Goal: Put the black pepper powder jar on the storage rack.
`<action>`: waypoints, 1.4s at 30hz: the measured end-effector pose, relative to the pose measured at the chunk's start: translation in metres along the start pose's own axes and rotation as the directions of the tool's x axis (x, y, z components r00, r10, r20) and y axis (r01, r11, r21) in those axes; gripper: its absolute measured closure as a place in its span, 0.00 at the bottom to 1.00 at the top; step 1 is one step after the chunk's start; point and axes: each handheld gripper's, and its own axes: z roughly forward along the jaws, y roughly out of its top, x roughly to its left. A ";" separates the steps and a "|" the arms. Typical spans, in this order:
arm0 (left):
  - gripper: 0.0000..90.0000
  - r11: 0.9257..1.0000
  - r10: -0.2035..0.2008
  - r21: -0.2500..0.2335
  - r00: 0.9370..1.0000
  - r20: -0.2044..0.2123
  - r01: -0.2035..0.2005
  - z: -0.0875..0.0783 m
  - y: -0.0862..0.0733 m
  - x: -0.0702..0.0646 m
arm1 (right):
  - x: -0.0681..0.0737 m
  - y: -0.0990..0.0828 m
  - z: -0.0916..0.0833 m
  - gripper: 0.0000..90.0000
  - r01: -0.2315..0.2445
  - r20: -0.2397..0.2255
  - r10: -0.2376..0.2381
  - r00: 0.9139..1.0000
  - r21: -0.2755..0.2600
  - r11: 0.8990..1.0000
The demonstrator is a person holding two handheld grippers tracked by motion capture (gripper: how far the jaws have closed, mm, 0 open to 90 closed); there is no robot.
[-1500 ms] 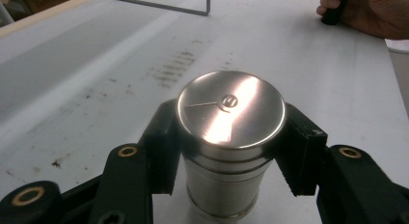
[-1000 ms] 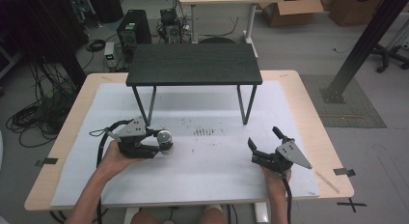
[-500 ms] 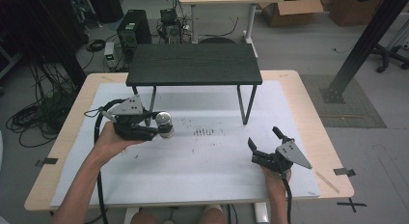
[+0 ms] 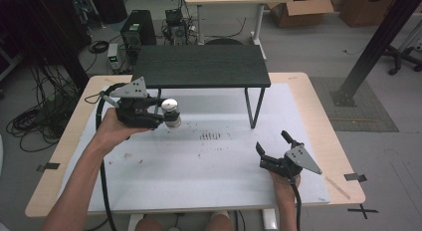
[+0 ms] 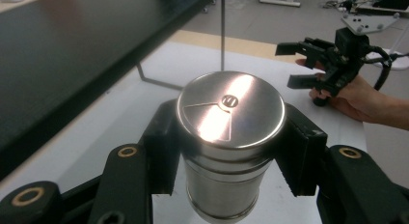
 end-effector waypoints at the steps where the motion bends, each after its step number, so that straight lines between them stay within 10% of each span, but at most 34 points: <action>1: 0.54 1.000 0.000 -0.005 1.000 -0.009 0.000 -0.001 0.012 0.005 | 0.000 0.000 0.000 0.04 0.002 0.000 -0.002 1.000 -0.001 1.000; 23: 0.55 0.999 -0.042 -0.018 0.992 -0.118 0.040 0.005 0.071 0.047 | 0.000 0.000 0.001 0.04 0.004 -0.003 -0.004 1.000 0.006 1.000; 42: 0.55 0.993 -0.109 0.003 0.956 -0.273 0.114 0.043 0.086 0.086 | 0.000 0.000 0.000 0.04 0.002 0.002 -0.002 1.000 0.002 1.000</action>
